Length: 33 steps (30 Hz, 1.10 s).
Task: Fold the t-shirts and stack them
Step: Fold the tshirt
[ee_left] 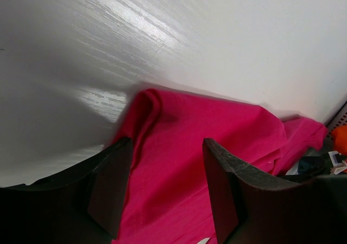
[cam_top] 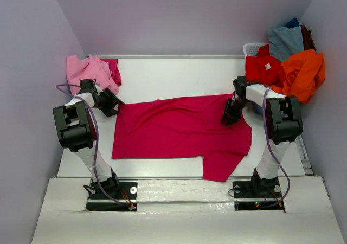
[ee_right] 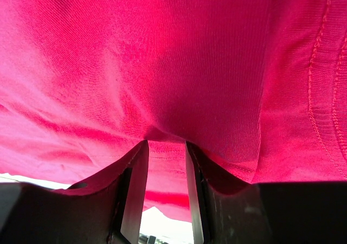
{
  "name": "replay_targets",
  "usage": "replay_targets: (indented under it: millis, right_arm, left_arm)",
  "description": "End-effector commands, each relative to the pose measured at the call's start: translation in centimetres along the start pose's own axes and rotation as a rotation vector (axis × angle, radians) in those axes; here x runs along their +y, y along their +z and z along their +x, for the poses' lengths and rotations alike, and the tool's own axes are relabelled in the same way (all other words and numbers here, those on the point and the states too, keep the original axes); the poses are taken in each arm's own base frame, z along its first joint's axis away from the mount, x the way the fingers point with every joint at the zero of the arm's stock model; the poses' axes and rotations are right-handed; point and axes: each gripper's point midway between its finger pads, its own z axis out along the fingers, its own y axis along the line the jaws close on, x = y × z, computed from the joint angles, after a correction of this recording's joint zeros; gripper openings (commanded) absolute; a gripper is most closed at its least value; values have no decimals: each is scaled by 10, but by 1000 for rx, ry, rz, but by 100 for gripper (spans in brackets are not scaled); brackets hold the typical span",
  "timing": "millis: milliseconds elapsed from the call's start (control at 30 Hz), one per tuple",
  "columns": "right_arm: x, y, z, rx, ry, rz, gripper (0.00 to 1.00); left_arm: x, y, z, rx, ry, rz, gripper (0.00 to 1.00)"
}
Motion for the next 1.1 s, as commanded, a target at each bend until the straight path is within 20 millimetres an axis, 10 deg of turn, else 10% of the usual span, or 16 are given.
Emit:
replay_targets:
  millis: [0,1067]
  right_arm:
    - [-21,18,6,42,-3,80,40]
    - [-21,21,5,54,-3,81,39]
  left_arm:
    - [2,0,2,7,13,12,65]
    - [-16,4,-9,9,28,98,65]
